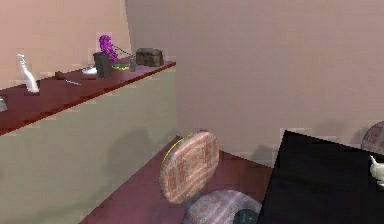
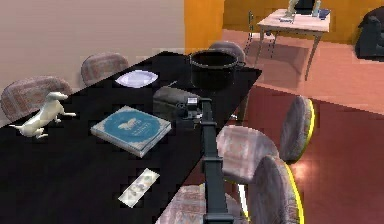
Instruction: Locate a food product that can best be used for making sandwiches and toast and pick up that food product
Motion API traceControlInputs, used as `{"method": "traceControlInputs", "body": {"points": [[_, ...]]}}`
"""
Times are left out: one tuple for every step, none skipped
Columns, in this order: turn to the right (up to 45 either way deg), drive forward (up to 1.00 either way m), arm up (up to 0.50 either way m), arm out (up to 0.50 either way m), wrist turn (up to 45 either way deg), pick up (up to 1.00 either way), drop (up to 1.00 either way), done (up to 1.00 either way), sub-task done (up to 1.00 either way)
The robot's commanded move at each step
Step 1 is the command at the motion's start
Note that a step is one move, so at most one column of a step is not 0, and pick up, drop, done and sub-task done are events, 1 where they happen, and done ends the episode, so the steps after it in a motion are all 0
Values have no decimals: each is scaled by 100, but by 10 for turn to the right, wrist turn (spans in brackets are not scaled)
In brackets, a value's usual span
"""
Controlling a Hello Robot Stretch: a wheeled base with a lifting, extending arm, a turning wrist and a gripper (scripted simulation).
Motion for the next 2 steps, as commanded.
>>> {"method": "traceControlInputs", "body": {"points": [[0, 0, 10, 0, 0, 0, 0, 0, 0], [0, 0, 0, 0, 0, 0, 0, 100, 0]]}}
